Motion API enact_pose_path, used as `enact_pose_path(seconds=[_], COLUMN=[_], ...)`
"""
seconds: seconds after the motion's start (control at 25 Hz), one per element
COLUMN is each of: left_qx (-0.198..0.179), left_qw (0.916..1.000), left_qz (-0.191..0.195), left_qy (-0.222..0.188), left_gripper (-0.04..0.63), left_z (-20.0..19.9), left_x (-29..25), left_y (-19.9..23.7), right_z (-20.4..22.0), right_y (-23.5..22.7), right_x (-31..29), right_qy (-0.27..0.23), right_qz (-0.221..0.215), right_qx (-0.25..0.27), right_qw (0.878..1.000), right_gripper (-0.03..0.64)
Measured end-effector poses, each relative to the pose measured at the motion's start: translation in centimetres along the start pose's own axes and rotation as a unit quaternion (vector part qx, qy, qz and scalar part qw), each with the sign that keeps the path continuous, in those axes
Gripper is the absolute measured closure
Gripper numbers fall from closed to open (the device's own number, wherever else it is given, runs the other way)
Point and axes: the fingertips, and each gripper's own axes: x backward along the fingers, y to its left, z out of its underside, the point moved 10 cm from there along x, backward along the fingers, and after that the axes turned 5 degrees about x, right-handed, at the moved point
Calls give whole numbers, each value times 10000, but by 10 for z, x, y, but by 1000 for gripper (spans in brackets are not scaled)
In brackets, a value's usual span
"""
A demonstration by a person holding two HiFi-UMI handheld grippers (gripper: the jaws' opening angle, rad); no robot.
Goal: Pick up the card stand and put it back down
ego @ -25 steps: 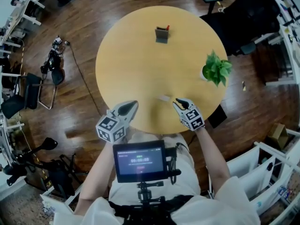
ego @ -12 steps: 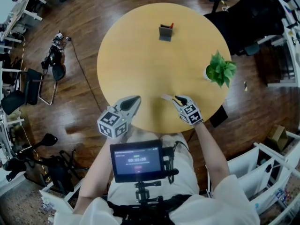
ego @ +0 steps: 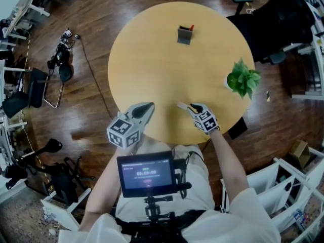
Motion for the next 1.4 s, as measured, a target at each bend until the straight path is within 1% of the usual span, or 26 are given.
enact_pose_path(seconds=[0.56, 0.76, 0.84, 0.92, 1.08, 1.28, 1.4], left_qx=[42, 54, 52, 51, 35, 12, -27], left_qw=[9997, 9996, 9995, 9995, 9995, 9996, 9997], left_qz=[-222, -287, -296, -297, -286, -208, -137], left_qy=[-61, -70, -80, -95, -132, -183, -206], left_gripper=[600, 600, 600, 600, 600, 600, 601], left_z=[-1, 1, 2, 2, 3, 1, 0], left_x=[17, 25, 26, 28, 39, 47, 51], left_y=[9, 12, 13, 12, 12, 16, 18], right_z=[9, 7, 8, 9, 2, -4, -16], right_y=[-1, 0, 0, 2, 13, 17, 19], right_x=[-27, -27, -27, -28, -23, -15, -2], right_qy=[157, 131, 146, 113, 1, -104, -333], right_qz=[-206, -144, -121, -115, -85, 70, 193], right_qx=[12, 71, 94, 124, 183, 143, 101], right_qw=[9997, 9998, 9998, 9998, 9998, 9998, 9992], right_gripper=[522, 525, 540, 566, 589, 591, 592])
